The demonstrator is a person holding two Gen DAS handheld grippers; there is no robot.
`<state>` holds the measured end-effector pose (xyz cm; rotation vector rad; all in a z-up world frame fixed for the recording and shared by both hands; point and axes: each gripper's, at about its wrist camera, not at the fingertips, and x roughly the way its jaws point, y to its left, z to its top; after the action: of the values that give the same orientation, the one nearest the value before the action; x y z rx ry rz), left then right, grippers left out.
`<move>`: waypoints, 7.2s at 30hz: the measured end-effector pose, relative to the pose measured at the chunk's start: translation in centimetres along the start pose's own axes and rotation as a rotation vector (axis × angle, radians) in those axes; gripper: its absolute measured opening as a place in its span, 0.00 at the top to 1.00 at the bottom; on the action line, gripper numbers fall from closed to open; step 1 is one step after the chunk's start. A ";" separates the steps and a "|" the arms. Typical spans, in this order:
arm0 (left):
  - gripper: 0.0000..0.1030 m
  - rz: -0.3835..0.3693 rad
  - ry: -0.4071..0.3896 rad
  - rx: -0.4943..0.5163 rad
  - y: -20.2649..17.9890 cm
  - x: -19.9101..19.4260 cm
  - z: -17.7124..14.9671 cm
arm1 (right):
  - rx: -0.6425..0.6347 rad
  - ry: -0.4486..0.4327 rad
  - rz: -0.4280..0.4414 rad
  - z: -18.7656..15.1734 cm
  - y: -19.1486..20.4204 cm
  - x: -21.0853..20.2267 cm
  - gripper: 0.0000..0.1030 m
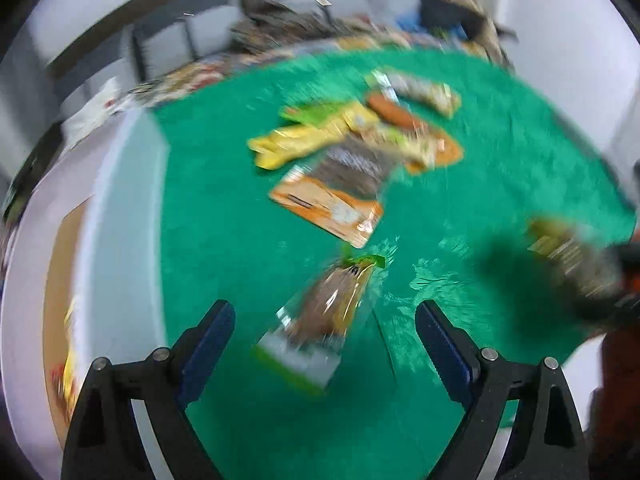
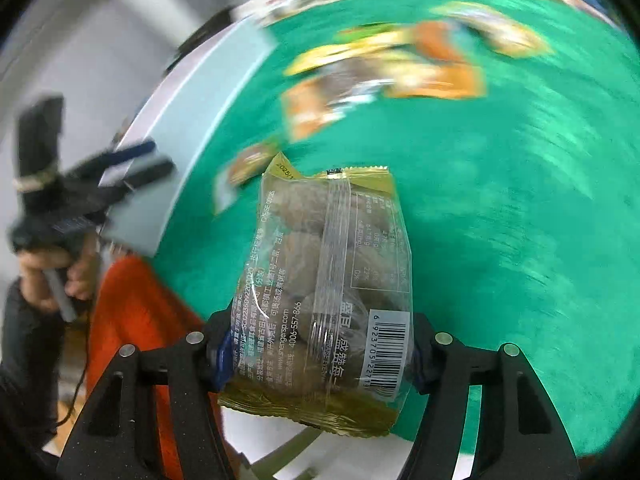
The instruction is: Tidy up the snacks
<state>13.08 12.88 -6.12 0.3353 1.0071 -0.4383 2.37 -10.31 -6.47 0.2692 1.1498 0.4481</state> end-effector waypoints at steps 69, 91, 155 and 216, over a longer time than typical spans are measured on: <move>0.18 0.363 -0.266 -0.562 14.3 -5.2 -1.9 | -0.029 -0.297 -0.638 7.2 -14.4 1.2 0.21; 0.18 0.478 -0.246 -0.448 12.1 -4.2 -1.1 | 0.055 -0.295 -0.575 7.6 -16.3 1.1 0.13; 0.05 -0.138 0.129 0.184 -2.7 14.4 14.1 | 0.059 -0.297 -0.571 7.6 -16.3 1.1 0.12; 0.00 0.075 -0.102 -0.295 -0.4 9.2 3.3 | -0.131 -0.097 -0.370 27.7 -14.9 7.3 0.14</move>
<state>19.54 9.23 -12.47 0.0843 0.9409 -0.2319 33.30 -19.37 -7.99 -0.0375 1.0424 0.1797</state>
